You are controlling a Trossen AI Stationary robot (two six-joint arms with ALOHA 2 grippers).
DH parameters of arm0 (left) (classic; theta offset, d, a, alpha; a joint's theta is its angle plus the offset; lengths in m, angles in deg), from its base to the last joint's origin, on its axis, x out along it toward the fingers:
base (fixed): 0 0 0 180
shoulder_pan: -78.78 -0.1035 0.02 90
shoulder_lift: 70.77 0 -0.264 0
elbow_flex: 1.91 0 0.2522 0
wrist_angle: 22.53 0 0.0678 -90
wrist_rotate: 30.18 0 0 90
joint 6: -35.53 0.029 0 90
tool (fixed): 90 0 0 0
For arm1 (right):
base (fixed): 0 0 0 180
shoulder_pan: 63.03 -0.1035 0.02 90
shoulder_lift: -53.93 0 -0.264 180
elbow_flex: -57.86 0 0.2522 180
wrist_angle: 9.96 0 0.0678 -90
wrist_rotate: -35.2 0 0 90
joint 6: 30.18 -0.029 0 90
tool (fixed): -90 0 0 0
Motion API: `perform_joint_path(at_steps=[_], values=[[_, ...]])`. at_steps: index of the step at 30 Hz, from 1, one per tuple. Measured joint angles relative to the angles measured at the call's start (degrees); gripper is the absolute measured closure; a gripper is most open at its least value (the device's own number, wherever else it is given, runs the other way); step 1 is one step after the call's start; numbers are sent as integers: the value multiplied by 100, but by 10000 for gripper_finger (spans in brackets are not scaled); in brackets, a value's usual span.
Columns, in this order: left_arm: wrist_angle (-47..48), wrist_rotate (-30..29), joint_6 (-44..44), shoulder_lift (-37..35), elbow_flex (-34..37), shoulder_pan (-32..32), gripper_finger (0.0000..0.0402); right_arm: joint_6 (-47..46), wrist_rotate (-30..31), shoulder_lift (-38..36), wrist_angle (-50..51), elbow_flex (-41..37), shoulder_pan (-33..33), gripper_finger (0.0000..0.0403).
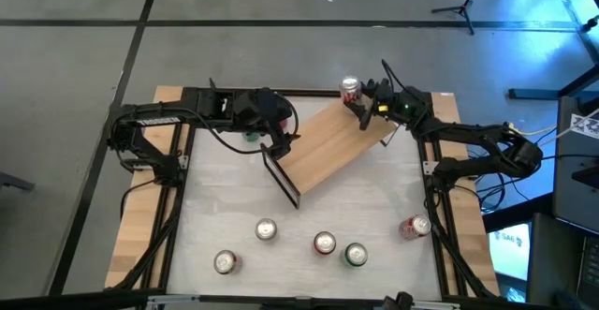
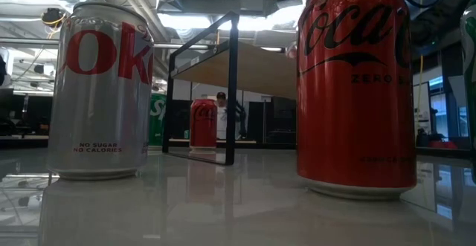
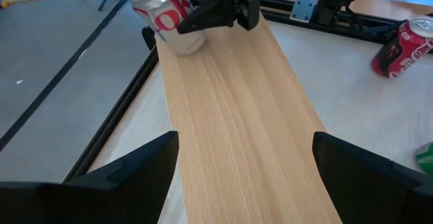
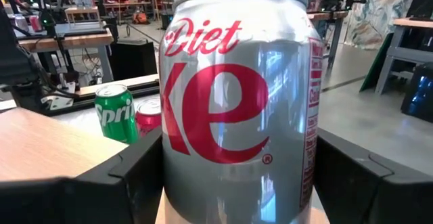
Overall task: Place canned beverage on shelf
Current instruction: Put the left silver soda can on the shelf
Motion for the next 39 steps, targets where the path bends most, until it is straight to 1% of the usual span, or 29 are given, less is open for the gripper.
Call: perform_joint_path(at_steps=[31,35,39], values=[[-1,7,9,0,0,1,72,-17,-2,-9,26,-26,0,108],[0,7,4,0,0,0,72,-19,-3,-9,29,-26,0,87],[0,7,0,0,0,2,72,-20,-4,-8,58,-31,0,45]])
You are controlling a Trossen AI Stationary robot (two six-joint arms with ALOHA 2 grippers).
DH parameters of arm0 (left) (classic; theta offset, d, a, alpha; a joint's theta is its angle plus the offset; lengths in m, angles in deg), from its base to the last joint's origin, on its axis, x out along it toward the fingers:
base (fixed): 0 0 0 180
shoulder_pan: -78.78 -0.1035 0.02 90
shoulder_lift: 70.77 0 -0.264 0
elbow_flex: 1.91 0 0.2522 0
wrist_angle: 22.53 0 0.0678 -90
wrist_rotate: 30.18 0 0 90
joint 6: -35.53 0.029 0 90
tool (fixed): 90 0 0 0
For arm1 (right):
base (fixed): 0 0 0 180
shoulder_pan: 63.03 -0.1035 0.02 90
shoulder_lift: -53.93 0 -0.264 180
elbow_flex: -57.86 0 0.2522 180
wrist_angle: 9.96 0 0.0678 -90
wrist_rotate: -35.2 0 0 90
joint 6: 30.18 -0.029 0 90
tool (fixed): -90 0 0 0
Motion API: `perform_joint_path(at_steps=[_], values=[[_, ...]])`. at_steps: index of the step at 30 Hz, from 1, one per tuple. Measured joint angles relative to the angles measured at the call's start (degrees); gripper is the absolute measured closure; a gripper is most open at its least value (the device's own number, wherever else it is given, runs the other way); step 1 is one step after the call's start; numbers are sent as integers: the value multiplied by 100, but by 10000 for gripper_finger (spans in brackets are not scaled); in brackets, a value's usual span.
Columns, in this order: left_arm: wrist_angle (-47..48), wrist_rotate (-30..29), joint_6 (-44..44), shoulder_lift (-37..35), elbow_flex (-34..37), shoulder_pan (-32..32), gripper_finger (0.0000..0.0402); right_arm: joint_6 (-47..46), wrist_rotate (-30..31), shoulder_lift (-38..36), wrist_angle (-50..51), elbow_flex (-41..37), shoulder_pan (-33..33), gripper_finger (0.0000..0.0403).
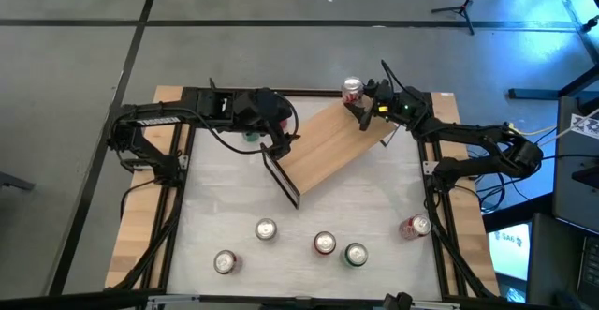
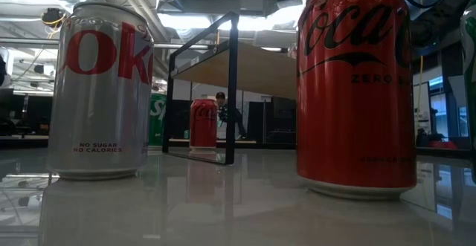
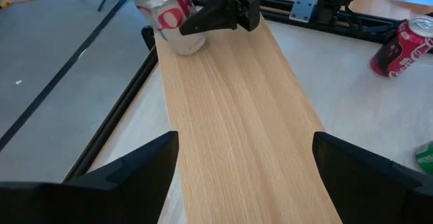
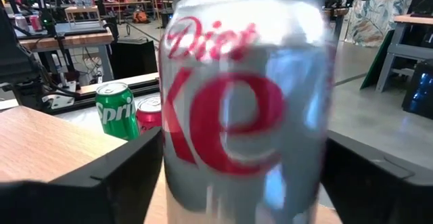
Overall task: Place canned beverage on shelf
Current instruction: Put the left silver soda can on the shelf, then put the silver soda can on the shelf aligned with the other silver soda can
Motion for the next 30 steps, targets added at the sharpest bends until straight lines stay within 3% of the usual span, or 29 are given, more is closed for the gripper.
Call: perform_joint_path(at_steps=[6,30], values=[[-1,0,-2,0,0,-1,72,0,0,1,123,-5,1,6],[0,0,-138,0,0,0,72,1,-195,-491,167,-7,2,10]])
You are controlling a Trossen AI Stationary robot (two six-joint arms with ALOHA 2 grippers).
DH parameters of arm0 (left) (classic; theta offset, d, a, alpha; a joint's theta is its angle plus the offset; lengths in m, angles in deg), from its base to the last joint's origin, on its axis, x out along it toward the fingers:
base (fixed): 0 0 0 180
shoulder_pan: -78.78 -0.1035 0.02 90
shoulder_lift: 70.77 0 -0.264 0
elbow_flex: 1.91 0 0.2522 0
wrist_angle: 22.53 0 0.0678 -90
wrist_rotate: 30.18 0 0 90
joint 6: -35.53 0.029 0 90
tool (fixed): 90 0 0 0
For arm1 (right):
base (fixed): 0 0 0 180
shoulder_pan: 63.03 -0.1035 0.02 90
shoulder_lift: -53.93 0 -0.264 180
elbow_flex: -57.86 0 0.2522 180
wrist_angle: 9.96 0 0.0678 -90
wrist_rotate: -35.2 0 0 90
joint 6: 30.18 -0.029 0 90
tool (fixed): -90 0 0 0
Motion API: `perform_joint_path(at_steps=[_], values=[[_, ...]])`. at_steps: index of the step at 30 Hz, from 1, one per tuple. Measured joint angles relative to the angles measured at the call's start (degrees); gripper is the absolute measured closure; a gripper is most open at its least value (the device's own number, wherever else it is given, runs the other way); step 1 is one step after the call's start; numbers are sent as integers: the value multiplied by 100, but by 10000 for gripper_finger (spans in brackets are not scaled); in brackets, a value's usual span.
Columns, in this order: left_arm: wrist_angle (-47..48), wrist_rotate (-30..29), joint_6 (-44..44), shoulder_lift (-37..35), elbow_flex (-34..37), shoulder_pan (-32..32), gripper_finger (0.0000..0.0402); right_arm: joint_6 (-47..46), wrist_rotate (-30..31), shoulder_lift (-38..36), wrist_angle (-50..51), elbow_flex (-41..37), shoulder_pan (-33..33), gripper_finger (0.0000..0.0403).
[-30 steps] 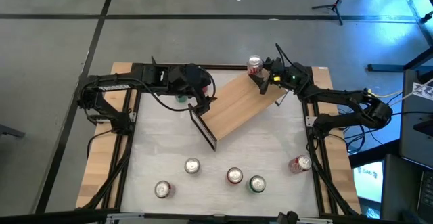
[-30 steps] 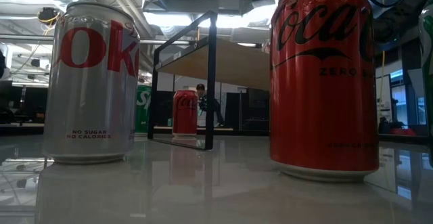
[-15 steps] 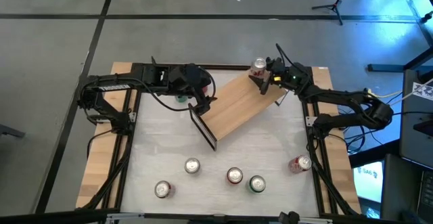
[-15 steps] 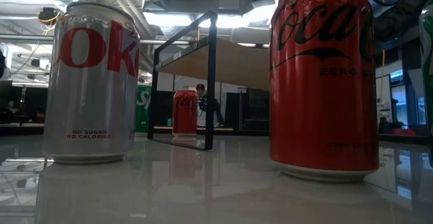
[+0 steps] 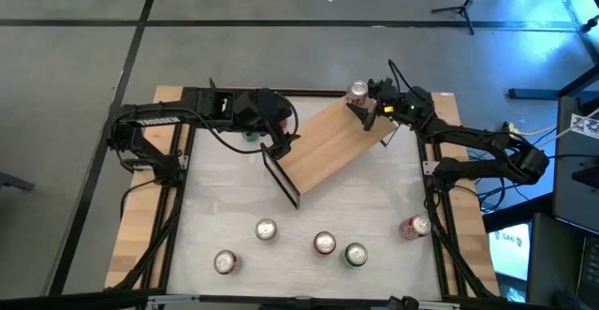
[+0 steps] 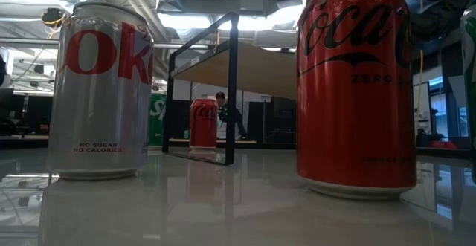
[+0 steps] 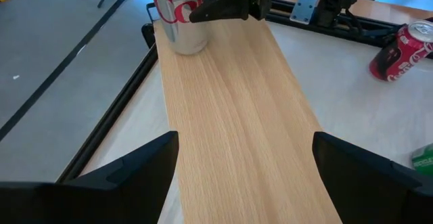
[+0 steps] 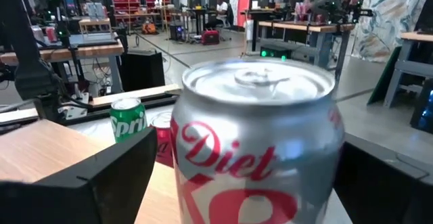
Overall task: Place canned beverage on shelf
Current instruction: Put the silver soda can on the shelf aligned with the other silver soda can
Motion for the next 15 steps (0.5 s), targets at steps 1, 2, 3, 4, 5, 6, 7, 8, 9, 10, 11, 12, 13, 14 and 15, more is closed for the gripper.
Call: perform_joint_path(at_steps=[1,2,3,4,5,6,7,8,9,10,11,12,13,14,15], values=[[2,0,0,0,0,-2,72,1,0,-31,0,0,0,10],[1,1,0,0,0,0,72,1,0,-57,-4,2,0,10],[1,1,0,0,0,0,72,1,0,-83,-4,1,0,10],[0,0,0,0,0,0,72,1,0,-109,-4,0,0,10],[0,0,0,0,0,0,72,2,2,-133,-8,0,0,10],[0,0,0,0,0,0,72,11,3,-153,-9,1,0,10],[0,1,0,0,0,0,72,16,13,-172,-9,2,0,10],[0,0,0,0,0,0,72,17,37,-189,-9,2,0,10],[0,0,0,0,0,0,72,19,50,-203,-26,0,0,10],[0,0,-1,0,0,0,72,19,50,-205,-61,2,0,10],[0,1,-2,0,0,0,72,21,50,-205,-88,2,0,10],[0,0,-2,0,0,0,72,21,50,-205,-99,2,0,10],[0,0,0,0,0,0,72,21,52,-205,-112,2,0,10],[0,0,-2,0,0,0,72,21,68,-205,-116,12,0,10],[0,0,-1,0,0,0,72,22,117,-205,-117,32,0,10]])
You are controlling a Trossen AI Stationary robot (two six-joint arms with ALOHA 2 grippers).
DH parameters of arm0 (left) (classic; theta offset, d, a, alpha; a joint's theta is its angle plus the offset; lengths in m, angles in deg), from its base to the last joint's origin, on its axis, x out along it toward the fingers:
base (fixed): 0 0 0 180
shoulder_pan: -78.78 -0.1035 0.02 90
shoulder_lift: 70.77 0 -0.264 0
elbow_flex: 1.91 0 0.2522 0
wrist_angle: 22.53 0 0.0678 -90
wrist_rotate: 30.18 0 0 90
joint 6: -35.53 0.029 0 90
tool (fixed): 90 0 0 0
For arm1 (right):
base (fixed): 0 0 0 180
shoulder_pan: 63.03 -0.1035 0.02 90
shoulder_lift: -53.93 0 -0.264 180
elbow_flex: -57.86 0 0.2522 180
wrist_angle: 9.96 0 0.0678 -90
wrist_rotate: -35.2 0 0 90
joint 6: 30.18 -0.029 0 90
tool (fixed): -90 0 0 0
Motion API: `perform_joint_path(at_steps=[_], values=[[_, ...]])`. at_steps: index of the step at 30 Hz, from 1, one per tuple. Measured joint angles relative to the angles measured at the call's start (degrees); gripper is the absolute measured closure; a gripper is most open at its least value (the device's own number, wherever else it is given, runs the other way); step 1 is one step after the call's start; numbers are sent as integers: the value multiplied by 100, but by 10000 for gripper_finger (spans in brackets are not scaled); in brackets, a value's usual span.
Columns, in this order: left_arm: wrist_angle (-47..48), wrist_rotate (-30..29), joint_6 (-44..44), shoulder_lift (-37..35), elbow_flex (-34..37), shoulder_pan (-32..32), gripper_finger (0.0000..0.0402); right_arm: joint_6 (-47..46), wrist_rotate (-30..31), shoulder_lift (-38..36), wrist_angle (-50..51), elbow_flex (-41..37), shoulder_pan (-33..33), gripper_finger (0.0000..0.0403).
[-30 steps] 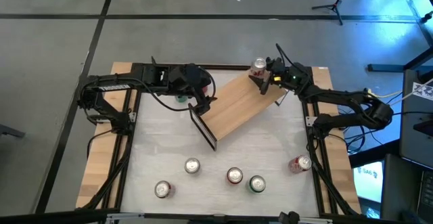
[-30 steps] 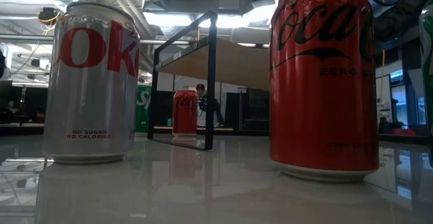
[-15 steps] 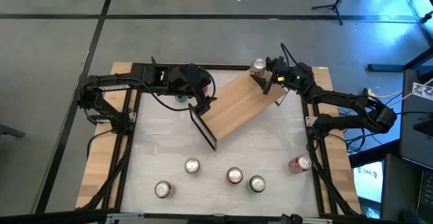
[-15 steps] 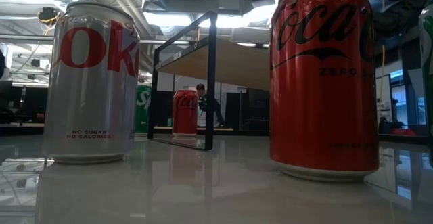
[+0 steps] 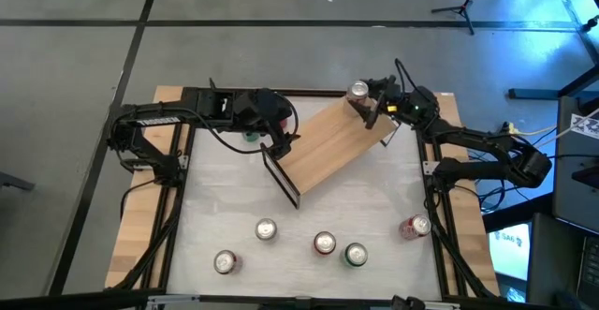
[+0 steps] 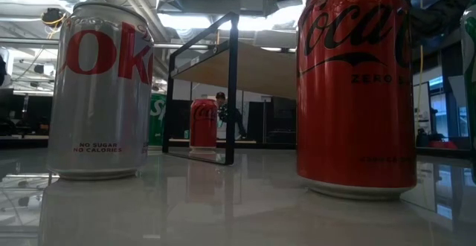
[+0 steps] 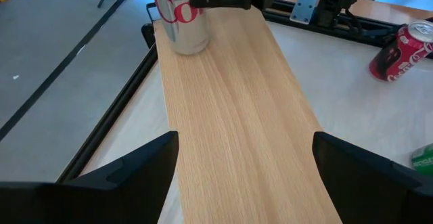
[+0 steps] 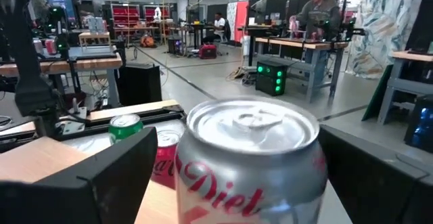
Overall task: Place canned beverage on shelf
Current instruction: Put the silver soda can on the shelf aligned with the other silver soda can
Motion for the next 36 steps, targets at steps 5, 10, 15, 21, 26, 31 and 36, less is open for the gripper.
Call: perform_joint_path(at_steps=[5,10,15,21,26,31,36], values=[[0,2,1,0,0,0,72,3,189,0,7,191,0,10],[0,2,1,0,0,0,72,3,187,0,9,482,0,10],[0,2,1,0,0,21,72,1,-40,0,17,759,0,10],[0,210,1,0,0,262,72,-3,-735,-28,25,979,-7,10],[0,179,1,0,0,616,72,-92,-1593,-28,33,1163,-7,10],[13,-87,-263,0,0,987,72,-337,-2614,-28,33,1299,-9,10],[62,-236,-649,0,0,1264,72,-800,-3178,-28,19,1316,-9,10]])
